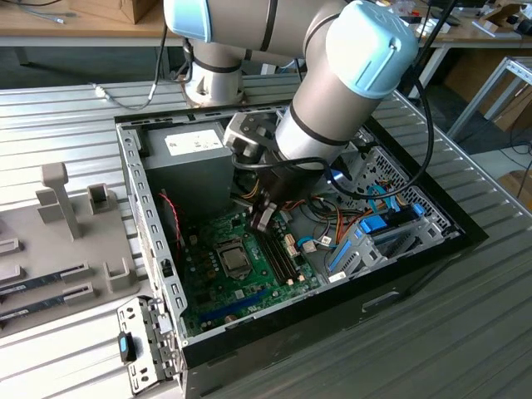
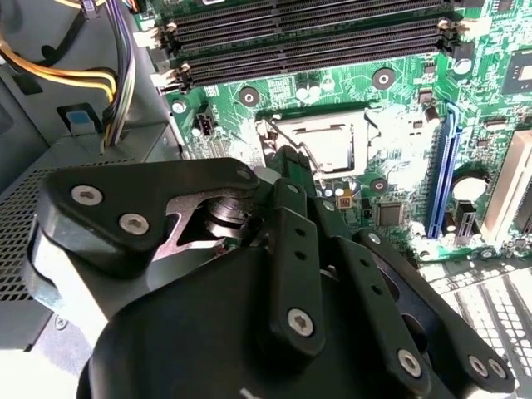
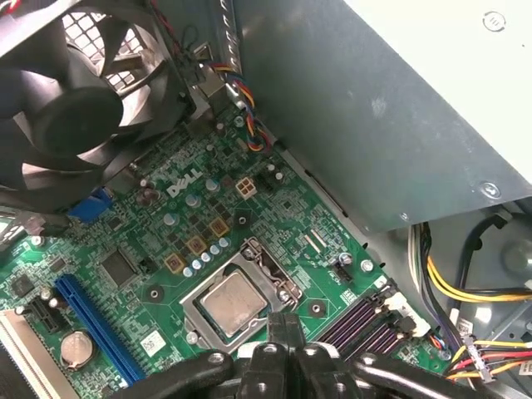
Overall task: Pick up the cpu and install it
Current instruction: 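Install the first cpu locking lever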
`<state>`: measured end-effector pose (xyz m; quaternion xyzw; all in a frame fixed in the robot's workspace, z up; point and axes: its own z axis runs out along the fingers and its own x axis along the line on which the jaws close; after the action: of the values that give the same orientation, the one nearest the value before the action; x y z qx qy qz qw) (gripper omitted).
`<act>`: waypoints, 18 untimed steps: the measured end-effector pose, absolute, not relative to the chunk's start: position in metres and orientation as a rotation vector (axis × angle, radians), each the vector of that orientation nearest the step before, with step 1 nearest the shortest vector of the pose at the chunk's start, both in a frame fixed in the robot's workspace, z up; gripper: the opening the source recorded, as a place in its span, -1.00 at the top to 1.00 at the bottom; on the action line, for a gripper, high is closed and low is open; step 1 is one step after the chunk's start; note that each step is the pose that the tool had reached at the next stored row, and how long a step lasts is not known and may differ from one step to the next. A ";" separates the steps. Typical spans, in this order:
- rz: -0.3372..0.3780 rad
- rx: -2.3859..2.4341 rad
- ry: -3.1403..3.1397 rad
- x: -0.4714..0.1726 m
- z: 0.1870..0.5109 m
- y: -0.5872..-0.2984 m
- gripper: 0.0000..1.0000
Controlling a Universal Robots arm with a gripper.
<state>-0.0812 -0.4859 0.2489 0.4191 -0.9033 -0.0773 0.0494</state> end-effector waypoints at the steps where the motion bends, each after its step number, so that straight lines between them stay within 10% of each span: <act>1: -0.235 1.277 -2.752 -0.081 0.249 -0.486 0.79; 18: -0.186 1.266 -2.739 -0.076 0.233 -0.506 0.79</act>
<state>-0.0763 -0.5061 0.2328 0.4179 -0.9045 -0.0616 0.0591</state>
